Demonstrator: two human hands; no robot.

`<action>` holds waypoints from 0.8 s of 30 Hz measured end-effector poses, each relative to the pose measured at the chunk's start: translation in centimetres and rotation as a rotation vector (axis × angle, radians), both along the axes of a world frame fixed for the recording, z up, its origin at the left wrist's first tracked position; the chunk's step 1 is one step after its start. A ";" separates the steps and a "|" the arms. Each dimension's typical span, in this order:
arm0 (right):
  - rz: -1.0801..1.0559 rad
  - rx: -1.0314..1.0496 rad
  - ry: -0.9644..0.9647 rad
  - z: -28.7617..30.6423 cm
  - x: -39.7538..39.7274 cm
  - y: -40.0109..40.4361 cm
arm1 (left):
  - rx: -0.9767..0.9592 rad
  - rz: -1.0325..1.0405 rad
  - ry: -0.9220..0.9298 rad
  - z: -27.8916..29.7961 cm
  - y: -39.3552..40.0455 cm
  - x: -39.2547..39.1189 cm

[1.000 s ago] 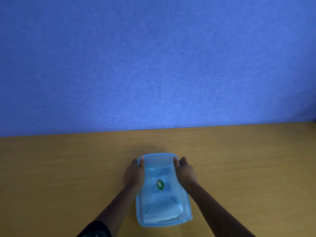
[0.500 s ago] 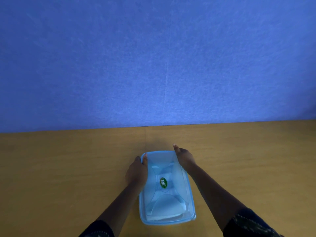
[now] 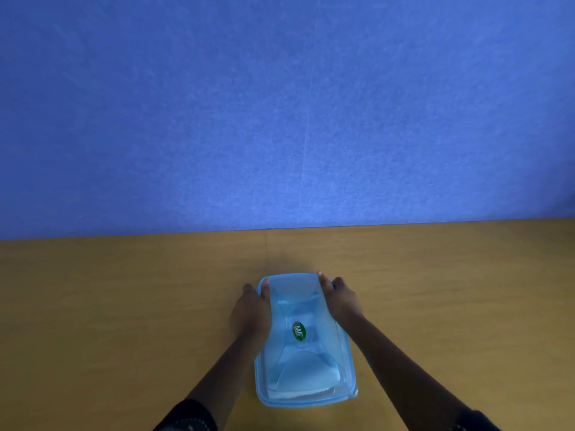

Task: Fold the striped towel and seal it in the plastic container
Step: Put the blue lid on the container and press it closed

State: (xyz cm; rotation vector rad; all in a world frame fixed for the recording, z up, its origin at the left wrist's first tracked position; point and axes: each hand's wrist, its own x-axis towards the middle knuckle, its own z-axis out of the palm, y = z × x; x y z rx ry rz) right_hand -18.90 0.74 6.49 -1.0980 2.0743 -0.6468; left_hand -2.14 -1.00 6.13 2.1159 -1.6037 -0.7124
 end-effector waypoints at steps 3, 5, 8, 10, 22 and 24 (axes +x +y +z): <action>-0.015 0.011 -0.027 -0.4 0.2 2.7 | -0.001 0.016 -0.008 0.1 0.0 -0.1; -0.036 0.014 -0.050 -0.5 0.4 4.5 | -0.007 0.013 -0.012 0.1 0.1 -0.2; -0.059 -0.010 -0.081 -0.5 0.6 5.7 | -0.011 -0.013 -0.025 0.2 0.2 -0.2; -0.067 -0.032 -0.079 -0.4 0.6 5.7 | -0.010 -0.022 -0.020 0.3 0.1 -0.2; -0.133 -0.058 -0.060 0.0 0.9 3.9 | 0.077 -0.023 0.078 0.3 4.7 0.9; -0.134 -0.063 -0.031 0.2 0.8 3.4 | 0.044 0.005 0.084 0.3 5.8 0.7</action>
